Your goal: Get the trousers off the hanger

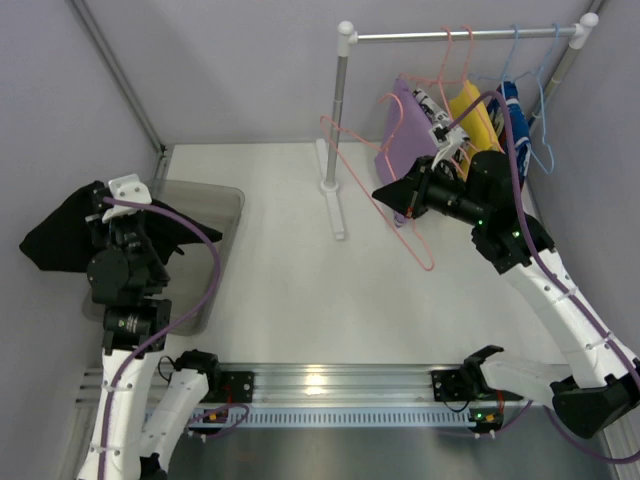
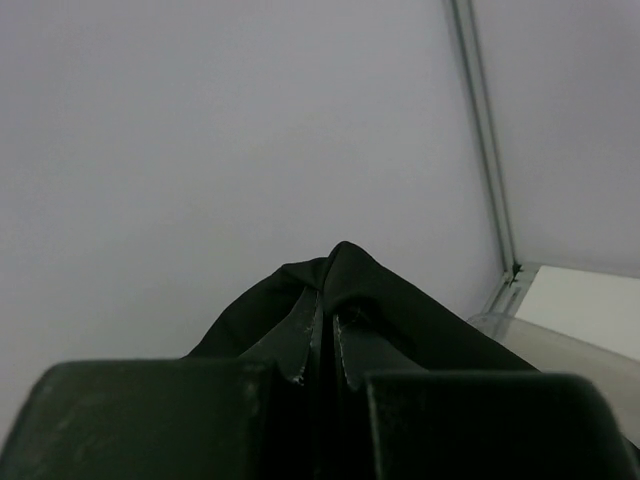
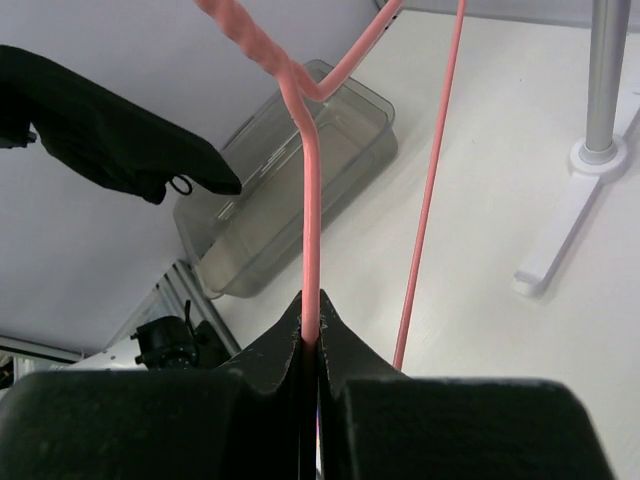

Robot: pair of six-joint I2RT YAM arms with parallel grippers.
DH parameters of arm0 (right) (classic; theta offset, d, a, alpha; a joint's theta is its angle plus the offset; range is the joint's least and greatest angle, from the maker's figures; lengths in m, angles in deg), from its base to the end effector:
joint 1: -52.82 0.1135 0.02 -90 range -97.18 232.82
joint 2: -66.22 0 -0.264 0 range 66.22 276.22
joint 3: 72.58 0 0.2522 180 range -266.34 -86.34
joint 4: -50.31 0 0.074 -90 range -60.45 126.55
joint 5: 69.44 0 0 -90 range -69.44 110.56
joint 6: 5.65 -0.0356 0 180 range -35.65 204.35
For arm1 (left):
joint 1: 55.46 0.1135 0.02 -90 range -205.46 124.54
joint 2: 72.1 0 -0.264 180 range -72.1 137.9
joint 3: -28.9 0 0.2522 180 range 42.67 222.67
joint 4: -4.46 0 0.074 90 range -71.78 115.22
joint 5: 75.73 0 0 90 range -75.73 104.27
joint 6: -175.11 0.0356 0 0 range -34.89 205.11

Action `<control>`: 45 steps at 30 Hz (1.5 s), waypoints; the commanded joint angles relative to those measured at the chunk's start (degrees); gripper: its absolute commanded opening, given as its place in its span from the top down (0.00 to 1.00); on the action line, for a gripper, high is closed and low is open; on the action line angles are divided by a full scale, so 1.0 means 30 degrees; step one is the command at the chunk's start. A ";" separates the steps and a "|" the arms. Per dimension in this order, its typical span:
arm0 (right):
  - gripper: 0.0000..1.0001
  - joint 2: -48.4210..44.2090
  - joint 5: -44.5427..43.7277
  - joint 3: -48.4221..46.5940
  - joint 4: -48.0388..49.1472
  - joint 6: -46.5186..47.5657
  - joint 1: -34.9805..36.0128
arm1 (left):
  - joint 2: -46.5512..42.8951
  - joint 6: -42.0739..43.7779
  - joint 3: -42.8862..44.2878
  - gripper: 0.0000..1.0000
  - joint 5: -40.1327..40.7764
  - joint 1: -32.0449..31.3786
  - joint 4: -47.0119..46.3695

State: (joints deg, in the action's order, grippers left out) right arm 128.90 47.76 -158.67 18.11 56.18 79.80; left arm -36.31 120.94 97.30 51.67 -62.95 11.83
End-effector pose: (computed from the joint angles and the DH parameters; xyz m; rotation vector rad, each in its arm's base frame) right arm 0.2018 0.1210 0.4321 -0.3550 1.8056 1.1014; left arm 0.1127 0.0070 0.4474 -0.1416 1.2565 0.7967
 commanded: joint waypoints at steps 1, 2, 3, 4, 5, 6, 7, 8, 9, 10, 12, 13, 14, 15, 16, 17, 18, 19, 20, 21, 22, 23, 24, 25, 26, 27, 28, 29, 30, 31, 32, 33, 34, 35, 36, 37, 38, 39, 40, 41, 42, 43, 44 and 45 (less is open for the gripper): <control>1.00 -0.0910 -0.0336 -0.0059 -0.0124 0.0803 0.0323 | -0.1059 -0.0431 -0.1068 1.00 0.0362 0.0941 -0.0302; 1.00 -0.0969 -0.0337 0.0058 -0.0182 0.0775 0.0322 | -0.1206 -0.0431 -0.1478 1.00 0.0421 0.1059 -0.0127; 1.00 -0.0999 -0.0337 0.0088 -0.0183 0.0832 0.0351 | -0.1411 -0.0373 -0.2294 1.00 0.0566 0.1205 -0.0067; 1.00 -0.1028 -0.0366 0.0088 -0.0241 0.0833 0.0352 | -0.1471 -0.0199 -0.2766 1.00 0.0626 0.1264 -0.0153; 1.00 -0.1057 -0.0395 0.0117 -0.0299 0.0862 0.0323 | -0.1558 -0.0052 -0.3264 1.00 0.0684 0.1323 -0.0270; 1.00 -0.1087 -0.0366 0.0089 -0.0358 0.0862 0.0351 | -0.1617 0.0124 -0.4313 1.00 0.0743 0.1381 -0.0764; 1.00 -0.1058 -0.0395 0.0088 -0.0387 0.0891 0.0352 | -0.1560 0.0474 -0.4817 1.00 0.0831 0.1382 -0.1030; 1.00 -0.1058 -0.0395 0.0059 -0.0417 0.0862 0.0323 | -0.1472 0.0564 -0.5315 1.00 0.0860 0.1411 -0.1294; 1.00 -0.1058 -0.0395 0.0059 -0.0417 0.0891 0.0322 | -0.1384 0.0623 -0.5726 1.00 0.0861 0.1411 -0.1674; 1.00 -0.1087 -0.0424 0.0030 -0.0475 0.0862 0.0351 | -0.1209 0.0595 -0.6397 1.00 0.0745 0.1411 -0.1736; 1.00 -0.1116 -0.0483 -0.0028 -0.0563 0.0950 0.0351 | -0.0187 0.0361 -0.6929 1.00 0.0714 0.1411 -0.2142; 1.00 -0.1058 -0.0628 -0.0058 -0.0593 0.0979 0.0352 | 0.0369 0.0215 -0.7366 1.00 0.0743 0.1411 -0.2523; 1.00 -0.1029 -0.0687 -0.0116 -0.0651 0.0979 0.0352 | 0.1738 0.0097 -0.7545 1.00 0.0831 0.1469 -0.3049; 1.00 -0.1028 -0.0775 -0.0175 -0.0680 0.0950 0.0352 | 0.2418 -0.0049 -0.7662 1.00 0.0657 0.1528 -0.3519; 1.00 -0.0941 -0.1008 -0.0233 -0.0797 0.0950 0.0323 | 0.3237 -0.0717 -0.7606 1.00 0.0366 0.1616 -0.4132; 1.00 -0.0911 -0.1184 -0.0379 -0.0856 0.0950 0.0322 | 0.4870 -0.1072 -0.7286 1.00 -0.0391 0.1848 -0.4370; 1.00 -0.0882 -0.1476 -0.0496 -0.1002 0.0921 0.0322 | 0.5814 -0.1424 -0.6993 1.00 -0.0660 0.1996 -0.4547; 1.00 -0.0737 -0.2117 -0.0730 -0.1351 0.1008 0.0322 | 0.7767 -0.2152 -0.6265 1.00 -0.0808 0.2171 -0.5042; 1.00 -0.0677 -0.2443 -0.0877 -0.1500 0.1038 0.0322 | 0.8801 -0.2508 -0.5764 1.00 -0.0983 0.2347 -0.5134; 1.00 -0.0648 -0.2736 -0.0994 -0.1646 0.1125 0.0322 | 0.9653 -0.3004 -0.5179 1.00 -0.1565 0.3219 -0.5048; 1.00 -0.0531 -0.3145 -0.1083 -0.1735 0.1184 0.0322 | 1.0619 -0.4111 -0.4506 1.00 -0.1948 0.3634 -0.4699; 1.00 -0.0530 -0.3323 -0.1286 -0.1880 0.1329 0.0322 | 1.2252 -0.4703 -0.3862 1.00 -0.2300 0.4015 -0.3622; 1.00 -0.0472 -0.3412 -0.1376 -0.1969 0.1302 0.0322 | 1.2965 -0.5347 -0.2318 1.00 -0.2796 0.4686 -0.2799; 1.00 -0.0356 -0.3645 -0.1666 -0.2057 0.1331 0.0322 | 1.3668 -0.6368 -0.1606 0.96 -0.3033 0.4954 -0.2066; 1.00 -0.0296 -0.3763 -0.1756 -0.2203 0.1389 0.0322 | 1.4661 -0.6755 -0.0439 0.78 -0.3993 0.5333 -0.0463; 1.00 -0.0267 -0.3764 -0.1873 -0.2262 0.1390 0.0322 | 1.4903 -0.7165 -0.0021 0.67 -0.4002 0.5482 0.0307; 1.00 -0.0180 -0.3938 -0.2107 -0.2292 0.1448 0.0322 | 1.4964 -0.7865 0.0186 0.56 -0.4902 0.5600 0.0866; 1.00 -0.0150 -0.4056 -0.2196 -0.2350 0.1477 0.0322 | 1.4587 -0.8105 0.0246 0.43 -0.5520 0.5688 0.1248; 1.00 -0.0120 -0.4173 -0.2284 -0.2467 0.1506 0.0322 | 1.4206 -0.8310 0.0189 0.34 -0.6019 0.5660 0.1600; 1.00 -0.0004 -0.4377 -0.2488 -0.2584 0.1507 0.0322 | 1.3681 -0.8747 -0.0044 0.20 -0.7126 0.5688 0.1720; 1.00 0.0026 -0.4495 -0.2548 -0.2672 0.1536 0.0351 | 1.2486 -0.8896 -0.0133 0.08 -0.7833 0.5660 0.1895; 1.00 0.0026 -0.4700 -0.2635 -0.2963 0.1507 0.0352 | 1.1836 -0.9072 -0.0163 0.02 -0.8478 0.5688 0.2042; 1.00 0.0055 -0.5195 -0.2694 -0.3082 0.1507 0.0294 | 1.1133 -0.9364 -0.0106 0.01 -0.9761 0.5689 0.2739; 1.00 0.0085 -0.5490 -0.2753 -0.3199 0.1478 0.0322 | 0.9850 -0.9483 0.0069 0.01 -1.0441 0.5689 0.3210; 1.00 0.0114 -0.5928 -0.2782 -0.3374 0.1477 0.0322 | 0.9228 -0.9600 0.0274 0.01 -1.1144 0.5689 0.3679; 1.00 0.0143 -0.6135 -0.2928 -0.3608 0.1448 0.0322 | 0.8584 -0.9659 0.0479 0.01 -1.1760 0.5689 0.4641; 1.00 0.0173 -0.6369 -0.3045 -0.3726 0.1361 0.0322 | 0.7475 -0.9631 0.0945 0.01 -1.3129 0.5689 0.5115; 1.00 0.0260 -0.6517 -0.3162 -0.3786 0.1302 0.0322 | 0.7000 -0.9630 0.1182 0.01 -1.3549 0.5660 0.5496; 1.00 0.0464 -0.7040 -0.3570 -0.3902 0.1215 0.0322 | 0.6503 -0.9485 0.1387 0.01 -1.3901 0.5659 0.6167; 1.00 0.0640 -0.7248 -0.3777 -0.4048 0.1185 0.0322 | 0.5627 -0.9426 0.1621 0.01 -1.4514 0.5659 0.6435; 1.00 0.1077 -0.7570 -0.4011 -0.4050 0.1155 0.0322 | 0.5242 -0.9193 0.1710 0.01 -1.4781 0.5659 0.6612; 1.00 0.1371 -0.7660 -0.4593 -0.4079 0.1213 0.0322 | 0.4861 -0.9017 0.1798 0.01 -1.5045 0.5659 0.6787; 1.00 0.1635 -0.7690 -0.4976 -0.3992 0.1214 0.0322 | 0.4277 -0.8928 0.1886 0.01 -1.5280 0.5688 0.7195; 1.00 0.2073 -0.7719 -0.5357 -0.3962 0.1214 0.0322 | 0.4039 -0.8869 0.2206 0.01 -1.5688 0.5660 0.7460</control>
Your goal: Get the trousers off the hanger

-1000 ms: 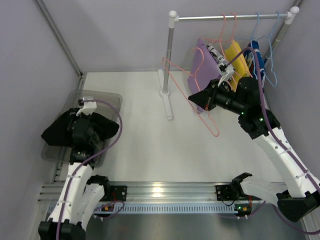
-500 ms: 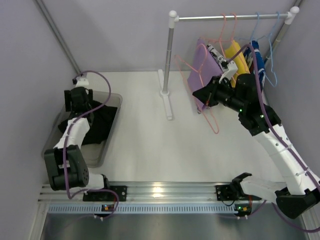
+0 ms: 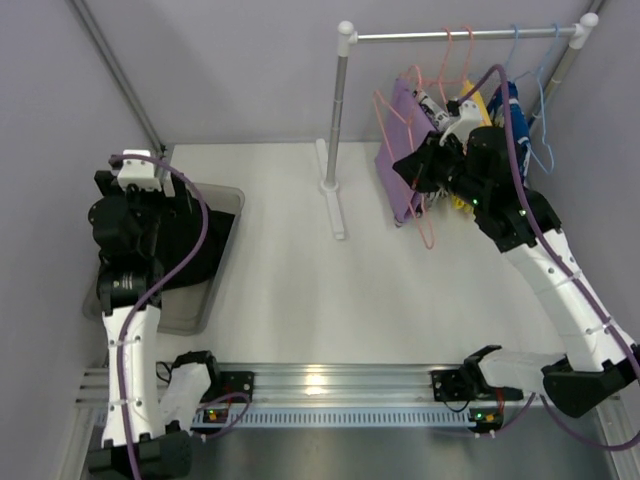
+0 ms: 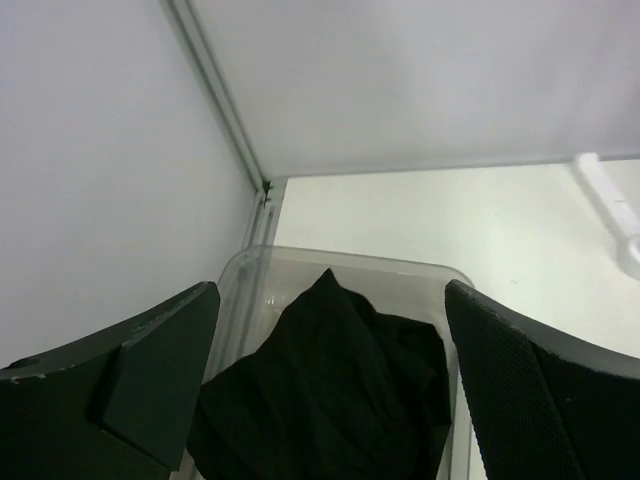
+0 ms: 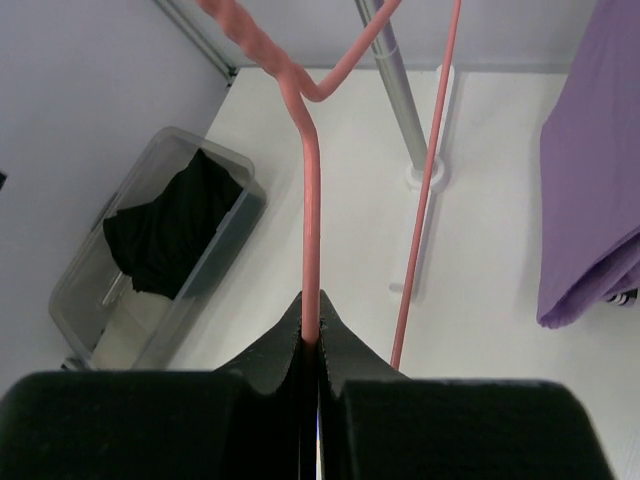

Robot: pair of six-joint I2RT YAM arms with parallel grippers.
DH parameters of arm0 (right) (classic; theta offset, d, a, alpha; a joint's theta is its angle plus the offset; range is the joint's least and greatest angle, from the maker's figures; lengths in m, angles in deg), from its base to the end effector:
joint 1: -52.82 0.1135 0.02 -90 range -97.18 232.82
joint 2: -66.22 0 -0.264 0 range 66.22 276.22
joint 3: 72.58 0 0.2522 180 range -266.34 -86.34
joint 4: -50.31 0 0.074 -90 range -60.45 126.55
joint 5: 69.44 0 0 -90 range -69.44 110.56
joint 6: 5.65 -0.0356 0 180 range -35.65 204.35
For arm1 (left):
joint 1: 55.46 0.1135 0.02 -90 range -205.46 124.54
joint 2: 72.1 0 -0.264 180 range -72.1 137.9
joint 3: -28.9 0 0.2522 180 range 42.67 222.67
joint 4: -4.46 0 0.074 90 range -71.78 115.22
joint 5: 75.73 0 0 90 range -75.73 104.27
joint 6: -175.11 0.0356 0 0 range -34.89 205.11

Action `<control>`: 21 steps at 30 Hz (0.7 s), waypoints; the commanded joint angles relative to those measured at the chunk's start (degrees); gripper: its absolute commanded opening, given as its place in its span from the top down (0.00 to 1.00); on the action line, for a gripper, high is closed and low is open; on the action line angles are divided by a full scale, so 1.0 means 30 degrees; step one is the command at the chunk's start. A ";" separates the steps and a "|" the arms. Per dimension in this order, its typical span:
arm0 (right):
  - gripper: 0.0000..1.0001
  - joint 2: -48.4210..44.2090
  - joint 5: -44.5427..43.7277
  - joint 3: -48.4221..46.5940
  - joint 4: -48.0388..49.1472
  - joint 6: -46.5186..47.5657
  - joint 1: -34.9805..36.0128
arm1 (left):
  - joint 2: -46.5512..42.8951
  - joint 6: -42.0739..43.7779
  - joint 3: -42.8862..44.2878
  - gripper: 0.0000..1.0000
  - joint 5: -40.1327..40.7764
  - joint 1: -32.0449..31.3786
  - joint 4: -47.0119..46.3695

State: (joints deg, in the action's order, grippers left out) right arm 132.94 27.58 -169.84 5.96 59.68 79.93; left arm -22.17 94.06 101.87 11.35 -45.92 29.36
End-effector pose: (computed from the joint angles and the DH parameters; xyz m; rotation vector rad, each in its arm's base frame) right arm 0.2108 0.1128 0.4581 -0.1299 1.8705 0.7444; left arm 0.1893 0.0300 0.4107 0.0314 1.6069 0.2095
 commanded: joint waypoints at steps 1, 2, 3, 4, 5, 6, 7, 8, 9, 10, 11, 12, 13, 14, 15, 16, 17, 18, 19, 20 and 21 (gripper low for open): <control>1.00 0.1541 -0.0908 -0.2508 0.0118 0.0019 0.0279 | -0.0822 0.0151 0.0861 0.01 -0.2453 -0.0016 0.1968; 1.00 0.1956 -0.0849 -0.2981 0.0234 0.0019 0.0250 | -0.1027 0.0151 0.1095 0.01 -0.2629 -0.0016 0.2610; 1.00 0.2917 -0.0848 -0.3943 0.0380 0.0164 0.0278 | -0.1087 0.0006 0.1590 0.01 -0.2950 -0.0016 0.2935; 1.00 0.3449 -0.0877 -0.4416 0.0411 0.0165 0.0279 | -0.1087 -0.0198 0.1827 0.01 -0.2953 -0.0016 0.3257; 1.00 0.3947 -0.0848 -0.4972 0.0382 0.0310 0.0279 | -0.1174 -0.0461 0.2061 0.01 -0.2953 -0.0016 0.3522; 1.00 0.4445 -0.0877 -0.5442 0.0382 0.0399 0.0279 | -0.1233 -0.0812 0.2209 0.01 -0.2895 -0.0016 0.3843; 1.00 0.5320 -0.0965 -0.6346 0.0353 0.0545 0.0279 | -0.1379 -0.1425 0.2471 0.01 -0.3243 -0.0016 0.3963; 1.00 0.5735 -0.1052 -0.6848 0.0382 0.0662 0.0279 | -0.1583 -0.1721 0.2561 0.01 -0.3478 -0.0016 0.4051; 1.00 0.6696 -0.1256 -0.7839 0.0498 0.0924 0.0279 | -0.1846 -0.2362 0.2678 0.01 -0.3974 -0.0016 0.4110; 1.00 0.7228 -0.1316 -0.8400 0.0499 0.1043 0.0279 | -0.1849 -0.2571 0.2708 0.01 -0.4182 -0.0016 0.4110; 1.00 0.7697 -0.1433 -0.9043 0.0470 0.1160 0.0279 | -0.2023 -0.2747 0.2766 0.01 -0.4387 -0.0016 0.4110; 1.00 0.8224 -0.1550 -0.9601 0.0441 0.1248 0.0279 | -0.2054 -0.2923 0.2825 0.01 -0.4505 -0.0016 0.4139; 1.00 0.9070 -0.1551 -1.0535 0.0614 0.1452 0.0279 | -0.2054 -0.2896 0.2912 0.01 -0.4535 -0.0016 0.4227; 1.00 0.9514 -0.1580 -1.0979 0.0761 0.1570 0.0279 | -0.2025 -0.2925 0.2971 0.01 -0.4535 -0.0016 0.4285; 1.00 0.9866 -0.1697 -1.1332 0.0850 0.1687 0.0279 | -0.2054 -0.2925 0.3001 0.01 -0.4506 -0.0016 0.4373; 1.00 1.0566 -0.1930 -1.2176 0.0880 0.1805 0.0279 | -0.1996 -0.2925 0.3059 0.01 -0.4506 -0.0016 0.4490; 1.00 1.0921 -0.2048 -1.2533 0.0851 0.1893 0.0279 | -0.1996 -0.2896 0.3118 0.01 -0.4448 -0.0016 0.4578; 1.00 1.1215 -0.2252 -1.2826 0.0822 0.1894 0.0250 | -0.1996 -0.2925 0.3147 0.01 -0.4476 -0.0016 0.4637; 1.00 1.1711 -0.2225 -1.3235 0.0821 0.1894 0.0249 | -0.2054 -0.2896 0.3148 0.01 -0.4448 -0.0016 0.4696; 1.00 1.1890 -0.2254 -1.3384 0.0879 0.1894 0.0220 | -0.2112 -0.2925 0.3148 0.01 -0.4389 -0.0016 0.4725; 1.00 1.2094 -0.2225 -1.3444 0.0938 0.1894 0.0162 | -0.2113 -0.2925 0.3148 0.01 -0.4331 -0.0016 0.4725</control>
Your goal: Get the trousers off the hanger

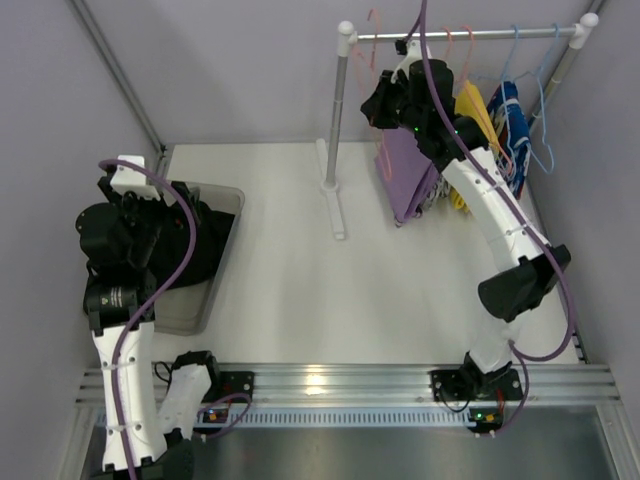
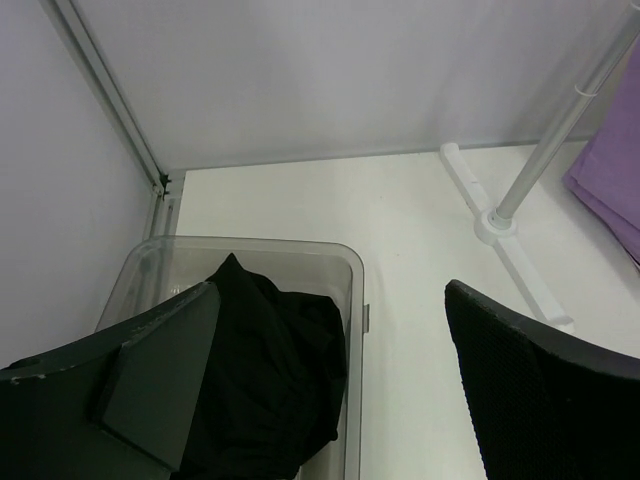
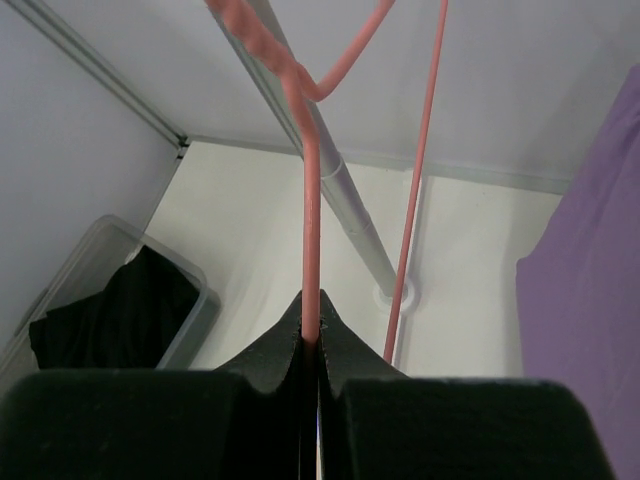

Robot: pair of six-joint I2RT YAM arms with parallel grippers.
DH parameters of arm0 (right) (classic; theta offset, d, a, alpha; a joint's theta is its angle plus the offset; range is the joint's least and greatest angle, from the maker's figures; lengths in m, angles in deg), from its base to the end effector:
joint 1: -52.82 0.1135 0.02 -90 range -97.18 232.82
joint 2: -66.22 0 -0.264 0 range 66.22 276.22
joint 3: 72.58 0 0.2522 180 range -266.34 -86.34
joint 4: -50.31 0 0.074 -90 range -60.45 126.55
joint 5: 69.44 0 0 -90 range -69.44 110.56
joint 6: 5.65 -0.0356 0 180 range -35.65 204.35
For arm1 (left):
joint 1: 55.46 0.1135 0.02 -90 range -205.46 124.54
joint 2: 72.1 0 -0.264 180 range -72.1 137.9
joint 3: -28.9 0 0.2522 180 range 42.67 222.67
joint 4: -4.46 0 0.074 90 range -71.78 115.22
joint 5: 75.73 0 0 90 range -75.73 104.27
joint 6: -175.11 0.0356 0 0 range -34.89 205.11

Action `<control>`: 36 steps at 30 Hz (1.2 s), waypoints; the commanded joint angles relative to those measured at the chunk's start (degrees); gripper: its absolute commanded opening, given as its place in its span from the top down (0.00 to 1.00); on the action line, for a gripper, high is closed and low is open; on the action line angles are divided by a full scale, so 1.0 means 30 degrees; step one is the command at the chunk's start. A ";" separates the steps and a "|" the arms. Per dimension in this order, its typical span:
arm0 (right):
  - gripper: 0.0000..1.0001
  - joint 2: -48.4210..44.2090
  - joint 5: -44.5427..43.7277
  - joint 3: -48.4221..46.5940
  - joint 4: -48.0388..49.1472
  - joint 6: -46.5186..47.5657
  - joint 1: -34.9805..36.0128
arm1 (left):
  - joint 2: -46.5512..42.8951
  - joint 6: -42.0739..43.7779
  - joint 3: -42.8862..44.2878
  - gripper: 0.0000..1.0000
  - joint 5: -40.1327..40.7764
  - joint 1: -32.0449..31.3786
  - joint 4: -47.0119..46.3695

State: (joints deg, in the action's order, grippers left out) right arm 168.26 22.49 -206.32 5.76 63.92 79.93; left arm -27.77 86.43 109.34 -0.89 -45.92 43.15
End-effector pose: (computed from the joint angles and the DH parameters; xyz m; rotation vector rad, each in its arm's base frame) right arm 0.3524 0.1817 0.4798 -0.1318 1.8339 0.6193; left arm 0.1427 0.0145 0.4417 0.0884 1.6122 -0.0673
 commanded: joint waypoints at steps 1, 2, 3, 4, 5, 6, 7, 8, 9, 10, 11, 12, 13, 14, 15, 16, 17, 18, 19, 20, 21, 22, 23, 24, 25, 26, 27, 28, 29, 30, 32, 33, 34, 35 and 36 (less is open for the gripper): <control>1.00 0.0642 -0.0557 -0.1401 0.1062 0.0480 0.0190 | -0.0306 -0.0353 0.0598 0.01 -0.0279 -0.0016 0.0128; 1.00 0.0761 -0.0528 -0.1460 0.1237 0.0480 0.0191 | -0.0364 -0.0382 0.0568 0.01 -0.0221 -0.0016 0.0128; 1.00 0.1052 -0.0528 -0.1461 0.1383 0.0509 0.0191 | -0.0365 -0.0353 0.0539 0.01 -0.0221 -0.0016 0.0157; 1.00 0.1258 -0.0470 -0.1548 0.1443 0.0626 0.0191 | -0.0336 -0.0382 0.0510 0.01 -0.0250 -0.0016 0.0187; 1.00 0.1434 -0.0353 -0.1577 0.1530 0.0656 0.0191 | -0.0336 -0.0353 0.0510 0.01 -0.0221 -0.0016 0.0216; 1.00 0.1813 -0.0178 -0.1665 0.1647 0.0743 0.0191 | -0.0336 -0.0353 0.0510 0.01 -0.0192 -0.0016 0.0245; 1.00 0.1962 -0.0118 -0.1753 0.1678 0.0860 0.0191 | -0.0307 -0.0353 0.0539 0.01 -0.0192 -0.0016 0.0245; 1.00 0.2109 -0.0059 -0.1753 0.1765 0.0890 0.0191 | -0.0335 -0.0353 0.0568 0.01 -0.0163 -0.0016 0.0303; 1.00 0.2255 -0.0030 -0.1724 0.1824 0.0919 0.0191 | -0.0336 -0.0382 0.0597 0.01 -0.0191 -0.0016 0.0333; 1.00 0.2343 -0.0030 -0.1724 0.1853 0.0891 0.0191 | -0.0365 -0.0353 0.0684 0.01 -0.0134 -0.0016 0.0391; 1.00 0.2402 -0.0001 -0.1666 0.1883 0.0890 0.0191 | -0.0365 -0.0353 0.0685 0.01 -0.0133 -0.0016 0.0450; 1.00 0.2403 -0.0029 -0.1550 0.1912 0.0832 0.0191 | -0.0394 -0.0382 0.0685 0.01 -0.0133 -0.0016 0.0508; 1.00 0.2374 -0.0059 -0.1519 0.1912 0.0803 0.0191 | -0.0452 -0.0353 0.0685 0.01 -0.0162 -0.0016 0.0538; 1.00 0.2374 -0.0059 -0.1461 0.1941 0.0774 0.0191 | -0.0453 -0.0353 0.0656 0.01 -0.0191 -0.0016 0.0567; 0.92 0.2258 -0.0088 -0.1403 0.1942 0.0744 0.0191 | -0.0482 -0.0353 0.0656 0.01 -0.0163 0.0013 0.0568; 0.85 0.2169 -0.0088 -0.1228 0.1913 0.0686 0.0191 | -0.0511 -0.0382 0.0656 0.01 -0.0162 -0.0016 0.0597; 0.78 0.2053 -0.0059 -0.1110 0.1883 0.0627 0.0191 | -0.0540 -0.0382 0.0656 0.01 -0.0162 -0.0016 0.0597; 0.68 0.1674 0.0057 -0.0935 0.1912 0.0627 0.0191 | -0.0541 -0.0324 0.0656 0.01 -0.0162 -0.0016 0.0568; 0.65 0.1468 0.0116 -0.0556 0.1912 0.0598 0.0191 | -0.0570 -0.0295 0.0656 0.01 -0.0191 -0.0016 0.0481; 0.63 0.1233 0.0204 -0.0320 0.1883 0.0598 0.0191 | -0.0570 -0.0265 0.0656 0.01 -0.0192 -0.0016 0.0422; 0.61 0.0651 0.0379 -0.0115 0.1883 0.0568 0.0191 | -0.0599 -0.0265 0.0656 0.01 -0.0221 -0.0016 0.0363; 0.59 0.0268 0.0468 0.0438 0.1854 0.0597 0.0191 | -0.0570 -0.0265 0.0685 0.01 -0.0250 -0.0016 0.0305; 0.58 -0.0084 0.0585 0.0676 0.1796 0.0597 0.0191 | -0.0541 -0.0236 0.0685 0.01 -0.0308 -0.0016 0.0159; 0.55 -0.0870 0.0789 0.0881 0.1679 0.0627 0.0191 | -0.0570 -0.0265 0.0714 0.01 -0.0338 -0.0016 0.0071; 0.54 -0.1284 0.0849 0.1289 0.1562 0.0743 0.0162 | -0.0541 -0.0265 0.0744 0.01 -0.0396 -0.0016 0.0012; 0.53 -0.1723 0.0907 0.1525 0.1445 0.0802 0.0190 | -0.0541 -0.0265 0.0773 0.01 -0.0426 -0.0016 -0.0134; 0.52 -0.2685 0.0966 0.2108 0.1240 0.1006 0.0191 | -0.0541 -0.0294 0.0802 0.01 -0.0513 -0.0016 -0.0193; 0.51 -0.3246 0.1025 0.2433 0.1151 0.1095 0.0191 | -0.0512 -0.0323 0.0802 0.01 -0.0514 -0.0016 -0.0252; 0.50 -0.3802 0.1025 0.2842 0.1005 0.1212 0.0191 | -0.0511 -0.0324 0.0831 0.01 -0.0514 -0.0045 -0.0282; 0.50 -0.5055 0.1170 0.3745 0.0859 0.1300 0.0191 | -0.0511 -0.0353 0.0803 0.01 -0.0543 -0.0016 -0.0369; 0.50 -0.6380 0.1347 0.4803 0.0741 0.1622 0.0191 | -0.0541 -0.0353 0.0744 0.01 -0.0572 -0.0016 -0.0399; 0.50 -0.7778 0.1347 0.5331 0.0740 0.1710 0.0191 | -0.0599 -0.0353 0.0715 0.01 -0.0543 -0.0016 -0.0515; 0.50 -0.8546 0.1347 0.6496 0.0885 0.1827 0.0191 | -0.0628 -0.0382 0.0628 0.01 -0.0572 -0.0016 -0.0545; 0.50 -0.9221 0.1318 0.7059 0.0916 0.1944 0.0220 | -0.0687 -0.0353 0.0569 0.01 -0.0572 -0.0016 -0.0575; 0.49 -1.0475 0.0999 0.7877 0.1003 0.2061 0.0191 | -0.0745 -0.0353 0.0568 0.01 -0.0630 -0.0016 -0.0604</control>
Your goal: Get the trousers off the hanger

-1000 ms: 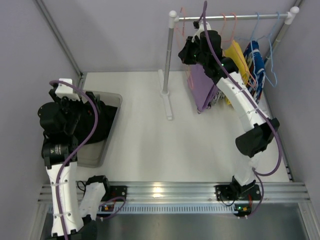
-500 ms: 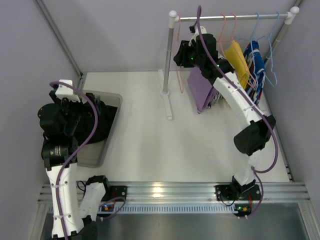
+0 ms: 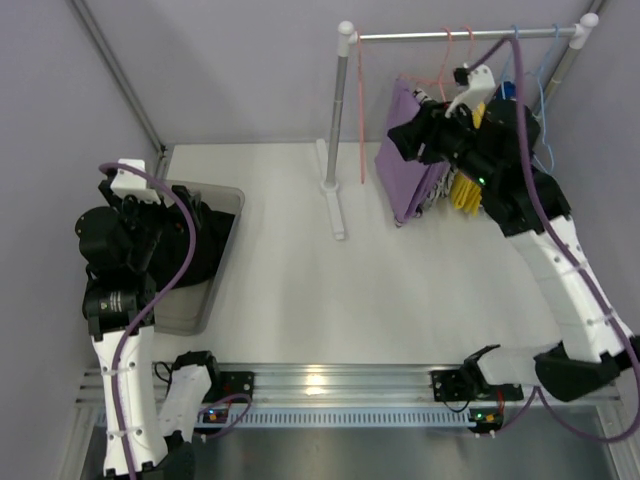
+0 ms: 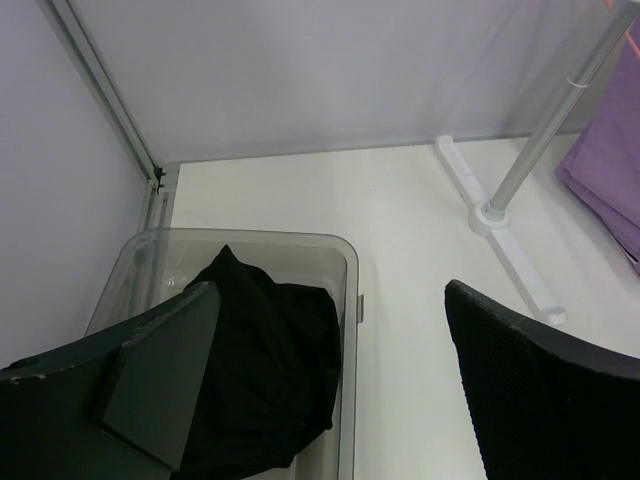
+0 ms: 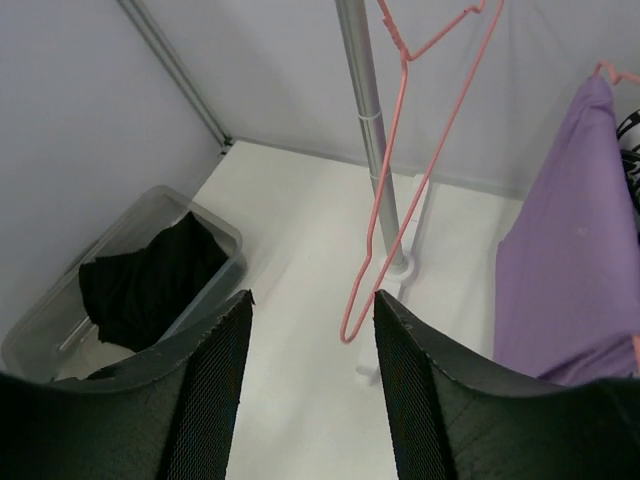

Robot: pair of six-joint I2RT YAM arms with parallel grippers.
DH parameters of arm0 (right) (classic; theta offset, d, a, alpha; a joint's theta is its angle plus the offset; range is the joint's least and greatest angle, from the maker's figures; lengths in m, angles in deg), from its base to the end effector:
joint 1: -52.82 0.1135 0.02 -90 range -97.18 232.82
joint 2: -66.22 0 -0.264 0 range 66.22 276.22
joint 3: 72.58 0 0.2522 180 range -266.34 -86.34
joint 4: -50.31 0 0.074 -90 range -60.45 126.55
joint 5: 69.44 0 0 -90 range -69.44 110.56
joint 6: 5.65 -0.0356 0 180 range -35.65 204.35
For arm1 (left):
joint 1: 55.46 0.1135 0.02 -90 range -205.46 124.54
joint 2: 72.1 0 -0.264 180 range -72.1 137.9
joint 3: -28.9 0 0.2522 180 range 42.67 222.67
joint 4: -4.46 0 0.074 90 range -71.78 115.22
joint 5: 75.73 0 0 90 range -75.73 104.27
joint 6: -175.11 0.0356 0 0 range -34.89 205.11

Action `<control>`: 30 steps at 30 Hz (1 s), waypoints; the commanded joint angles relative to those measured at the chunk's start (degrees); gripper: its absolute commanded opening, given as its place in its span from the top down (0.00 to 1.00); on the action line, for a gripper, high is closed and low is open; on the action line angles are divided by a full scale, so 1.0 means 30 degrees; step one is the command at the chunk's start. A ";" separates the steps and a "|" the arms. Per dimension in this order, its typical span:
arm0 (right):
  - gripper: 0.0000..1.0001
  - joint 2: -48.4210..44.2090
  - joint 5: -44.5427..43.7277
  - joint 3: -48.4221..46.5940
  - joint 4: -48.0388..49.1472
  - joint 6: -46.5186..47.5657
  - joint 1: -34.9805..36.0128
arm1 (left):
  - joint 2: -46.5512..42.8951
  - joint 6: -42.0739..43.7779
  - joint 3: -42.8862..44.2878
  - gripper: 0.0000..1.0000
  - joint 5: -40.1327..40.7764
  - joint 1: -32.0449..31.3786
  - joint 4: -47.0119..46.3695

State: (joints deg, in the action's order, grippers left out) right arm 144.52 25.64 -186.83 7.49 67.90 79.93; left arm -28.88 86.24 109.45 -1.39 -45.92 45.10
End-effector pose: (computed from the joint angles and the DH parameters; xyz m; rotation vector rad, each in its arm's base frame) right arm 0.2472 0.1301 0.5070 -0.2285 1.7167 0.6407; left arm 0.1360 0.0131 0.4410 0.0905 1.6245 -0.0793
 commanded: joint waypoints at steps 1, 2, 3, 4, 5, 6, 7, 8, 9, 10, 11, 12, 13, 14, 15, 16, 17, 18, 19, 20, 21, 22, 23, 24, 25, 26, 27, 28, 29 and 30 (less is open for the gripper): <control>0.48 -0.3097 -0.0314 0.1647 0.0573 0.0910 0.0191 | -0.0403 -0.0287 0.0503 0.01 -0.0550 -0.0016 -0.1253; 0.48 -0.3538 -0.0549 0.1824 0.0546 0.1057 0.0162 | -0.0432 -0.0316 0.0473 0.01 -0.0580 -0.0016 -0.1253; 0.48 -0.4122 -0.0986 0.1855 0.0459 0.1291 -0.0042 | -0.0462 -0.0288 0.0473 0.01 -0.0610 -0.0016 -0.1253; 0.48 -0.4302 -0.1194 0.1826 0.0313 0.1351 -0.0218 | -0.0549 -0.0316 0.0502 0.01 -0.0668 -0.0016 -0.1253; 0.48 -0.4420 -0.1254 0.1797 0.0021 0.1410 -0.0422 | -0.0521 -0.0288 0.0502 0.01 -0.0814 -0.0016 -0.1224; 0.48 -0.4537 -0.0558 0.1797 -0.0069 0.1410 -0.1295 | -0.0579 -0.0287 0.0502 0.01 -0.0844 -0.0016 -0.1252; 0.48 -0.4451 0.0058 0.1739 -0.0244 0.1236 -0.1941 | -0.0579 -0.0287 0.0502 0.01 -0.0902 -0.0016 -0.1224; 0.48 -0.4305 0.0760 0.1651 -0.0564 0.1031 -0.2644 | -0.0550 -0.0287 0.0531 0.01 -0.0961 -0.0016 -0.1223; 0.49 -0.3666 0.2304 0.1128 -0.0858 0.0652 -0.4188 | -0.0550 -0.0287 0.0532 0.01 -0.1019 -0.0045 -0.1223; 0.49 -0.3108 0.2900 0.0688 -0.1296 0.0474 -0.4987 | -0.0550 -0.0287 0.0561 0.01 -0.0991 -0.0016 -0.1223; 0.50 -0.2610 0.3283 0.0132 -0.1793 0.0386 -0.5633 | -0.0579 -0.0316 0.0590 0.01 -0.0991 -0.0016 -0.1165; 0.52 -0.1387 0.4331 -0.1004 -0.2784 0.0472 -0.6654 | -0.0579 -0.0288 0.0648 0.01 -0.0962 -0.0016 -0.1136; 0.53 -0.0794 0.4805 -0.1509 -0.3171 0.0589 -0.7042 | -0.0608 -0.0316 0.0649 0.01 -0.0932 -0.0016 -0.1106; 0.53 -0.0353 0.5129 -0.1949 -0.3465 0.0677 -0.7307 | -0.0638 -0.0317 0.0649 0.01 -0.0932 -0.0016 -0.1077; 0.54 0.0492 0.5509 -0.2708 -0.3990 0.0939 -0.7599 | -0.0609 -0.0259 0.0649 0.01 -0.0845 -0.0016 -0.1048; 0.54 0.0907 0.5687 -0.3005 -0.4082 0.1057 -0.7689 | -0.0609 -0.0229 0.0620 0.01 -0.0844 -0.0016 -0.1019; 0.54 0.1143 0.5921 -0.3182 -0.4083 0.1204 -0.7748 | -0.0638 -0.0200 0.0620 0.01 -0.0844 -0.0016 -0.1018; 0.54 0.1754 0.5952 -0.3561 -0.4228 0.1408 -0.7778 | -0.0638 -0.0170 0.0591 0.01 -0.0757 -0.0016 -0.0989; 0.54 0.1963 0.5982 -0.3652 -0.4172 0.1497 -0.7807 | -0.0638 -0.0141 0.0532 0.01 -0.0669 -0.0016 -0.0989; 0.53 0.2198 0.6040 -0.3798 -0.4142 0.1527 -0.7836 | -0.0638 -0.0170 0.0503 0.01 -0.0640 -0.0016 -0.0989; 0.53 0.2548 0.5953 -0.4002 -0.4113 0.1614 -0.7866 | -0.0638 -0.0141 0.0473 0.01 -0.0610 -0.0016 -0.0931; 0.53 0.2726 0.5895 -0.4033 -0.3939 0.1615 -0.7866 | -0.0667 -0.0170 0.0415 0.01 -0.0581 -0.0016 -0.0901; 0.52 0.2843 0.5807 -0.4092 -0.3850 0.1673 -0.7866 | -0.0667 -0.0170 0.0414 0.01 -0.0610 -0.0016 -0.0901; 0.52 0.3048 0.5458 -0.4092 -0.3733 0.1732 -0.7866 | -0.0696 -0.0141 0.0385 0.01 -0.0581 -0.0045 -0.0901; 0.51 0.3137 0.5252 -0.4092 -0.3471 0.1761 -0.7895 | -0.0667 -0.0141 0.0385 0.01 -0.0552 -0.0016 -0.0901; 0.51 0.3282 0.4930 -0.4121 -0.3352 0.1791 -0.7895 | -0.0667 -0.0141 0.0385 0.01 -0.0580 -0.0016 -0.0901; 0.51 0.3313 0.4811 -0.4121 -0.3293 0.1849 -0.7895 | -0.0638 -0.0141 0.0414 0.01 -0.0581 -0.0016 -0.0930; 0.50 0.3342 0.4781 -0.4121 -0.3205 0.1879 -0.7924 | -0.0638 -0.0141 0.0385 0.01 -0.0610 -0.0016 -0.0872; 0.50 0.3372 0.4781 -0.4121 -0.3088 0.1937 -0.7954 | -0.0638 -0.0112 0.0356 0.01 -0.0610 -0.0016 -0.0843; 0.50 0.3343 0.4955 -0.4092 -0.3029 0.1909 -0.7925 | -0.0609 -0.0083 0.0327 0.01 -0.0610 -0.0016 -0.0842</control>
State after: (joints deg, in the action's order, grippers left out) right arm 155.26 40.79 -196.36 -3.42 72.42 57.00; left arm -30.35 86.13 109.45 -2.86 -45.92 44.79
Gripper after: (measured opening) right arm 0.496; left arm 0.990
